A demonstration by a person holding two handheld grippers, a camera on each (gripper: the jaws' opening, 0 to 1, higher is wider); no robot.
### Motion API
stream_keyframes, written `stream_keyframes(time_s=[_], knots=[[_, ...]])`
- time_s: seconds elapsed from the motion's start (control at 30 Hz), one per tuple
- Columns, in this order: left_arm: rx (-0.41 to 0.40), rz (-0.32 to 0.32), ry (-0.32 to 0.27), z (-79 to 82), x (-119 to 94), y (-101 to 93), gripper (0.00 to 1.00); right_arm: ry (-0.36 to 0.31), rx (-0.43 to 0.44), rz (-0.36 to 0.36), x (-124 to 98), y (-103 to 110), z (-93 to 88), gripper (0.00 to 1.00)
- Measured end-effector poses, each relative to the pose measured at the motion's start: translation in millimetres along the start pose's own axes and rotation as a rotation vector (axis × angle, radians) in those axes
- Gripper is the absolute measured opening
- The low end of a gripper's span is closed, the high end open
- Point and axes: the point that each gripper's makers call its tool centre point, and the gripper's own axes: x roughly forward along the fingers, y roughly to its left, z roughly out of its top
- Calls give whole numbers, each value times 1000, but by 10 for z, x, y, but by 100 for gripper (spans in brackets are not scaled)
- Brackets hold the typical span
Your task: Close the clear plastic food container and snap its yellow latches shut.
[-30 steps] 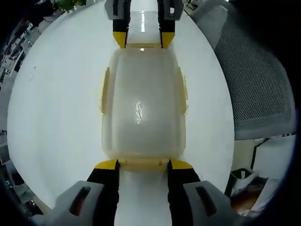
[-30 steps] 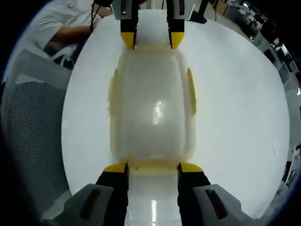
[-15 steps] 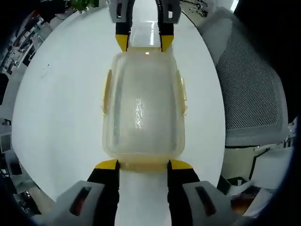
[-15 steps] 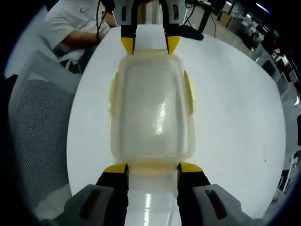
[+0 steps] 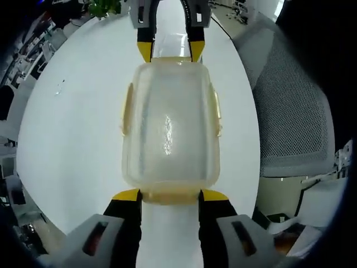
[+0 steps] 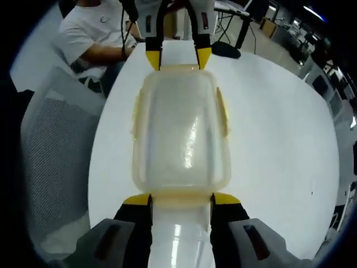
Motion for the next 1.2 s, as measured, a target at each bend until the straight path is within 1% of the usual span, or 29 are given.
stream_keyframes(time_s=[0.07,0.17,0.3,0.4,0.67,0.83,0.9,1.1,1.2], knots=[[-1,-3,-1,22,-7,-5,38,-6,0,-1,-10,2,-10,39],[5,-11,-5,61,-9,-12,38,3,-4,4,-6,10,-39,39],[-1,-14,-5,70,-6,15,38,-1,2,9,-38,-9,-47,39],[-8,-26,-13,105,-20,-5,38,10,-3,16,-60,2,-61,39],[-8,-36,-10,211,-29,-6,38,5,-4,4,-151,3,-152,39],[0,-45,-28,345,-17,-21,38,9,8,10,-194,28,-264,39],[-3,-45,-29,391,-13,-21,38,12,-2,-2,-213,17,-303,39],[5,-44,-33,496,-31,12,38,6,18,4,-305,19,-375,39],[4,-45,-40,554,-13,29,38,5,28,5,-346,4,-441,39]])
